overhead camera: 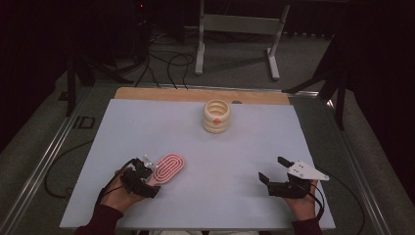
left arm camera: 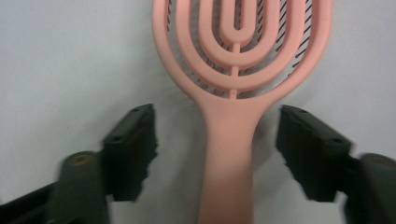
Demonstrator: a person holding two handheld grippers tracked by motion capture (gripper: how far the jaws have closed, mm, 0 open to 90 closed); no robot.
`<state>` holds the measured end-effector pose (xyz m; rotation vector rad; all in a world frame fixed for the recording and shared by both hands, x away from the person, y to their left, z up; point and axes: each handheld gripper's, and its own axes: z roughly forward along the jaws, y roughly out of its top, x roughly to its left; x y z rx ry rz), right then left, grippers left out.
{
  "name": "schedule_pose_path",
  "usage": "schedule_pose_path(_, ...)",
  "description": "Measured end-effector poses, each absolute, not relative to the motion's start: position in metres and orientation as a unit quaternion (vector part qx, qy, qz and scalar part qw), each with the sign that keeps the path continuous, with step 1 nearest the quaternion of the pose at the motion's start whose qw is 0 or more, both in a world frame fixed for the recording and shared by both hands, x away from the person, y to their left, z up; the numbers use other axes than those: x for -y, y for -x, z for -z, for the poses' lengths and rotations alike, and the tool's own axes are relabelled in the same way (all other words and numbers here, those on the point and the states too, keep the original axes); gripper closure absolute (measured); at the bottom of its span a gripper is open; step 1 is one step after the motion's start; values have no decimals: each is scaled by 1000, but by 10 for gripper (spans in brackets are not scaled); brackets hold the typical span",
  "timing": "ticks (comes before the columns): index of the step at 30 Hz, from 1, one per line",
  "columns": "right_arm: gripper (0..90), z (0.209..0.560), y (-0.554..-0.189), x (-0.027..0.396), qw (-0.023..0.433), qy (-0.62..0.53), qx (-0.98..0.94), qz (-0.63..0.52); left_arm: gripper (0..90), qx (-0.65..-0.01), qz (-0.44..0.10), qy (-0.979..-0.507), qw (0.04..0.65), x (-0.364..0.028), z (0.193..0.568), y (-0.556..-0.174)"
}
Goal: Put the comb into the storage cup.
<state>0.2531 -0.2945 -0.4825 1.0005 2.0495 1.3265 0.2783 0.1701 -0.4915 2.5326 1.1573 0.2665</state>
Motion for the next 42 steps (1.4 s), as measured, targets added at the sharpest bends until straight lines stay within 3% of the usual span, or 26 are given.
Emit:
schedule_pose_path(5, 79, 483, -253, 294, 248, -370, -752, -486, 534, -412, -81, -891, 171, -171, 490, -279)
schedule_pose_path(8, 79, 483, -253, 294, 248, -370, -752, -486, 534, -402, -74, -899, 158, -169, 492, -279)
schedule_pose_path(9, 79, 483, -253, 294, 250, -369, -753, -484, 602, -399, -72, -900, 158, -169, 492, -279)
schedule_pose_path(13, 79, 483, -253, 294, 251, -368, -753, -483, 671, -396, -69, -902, 159, -168, 492, -280)
schedule_pose_path(42, 80, 483, -253, 294, 252, -368, -755, -481, 699, -409, -100, -890, 178, -173, 490, -283)
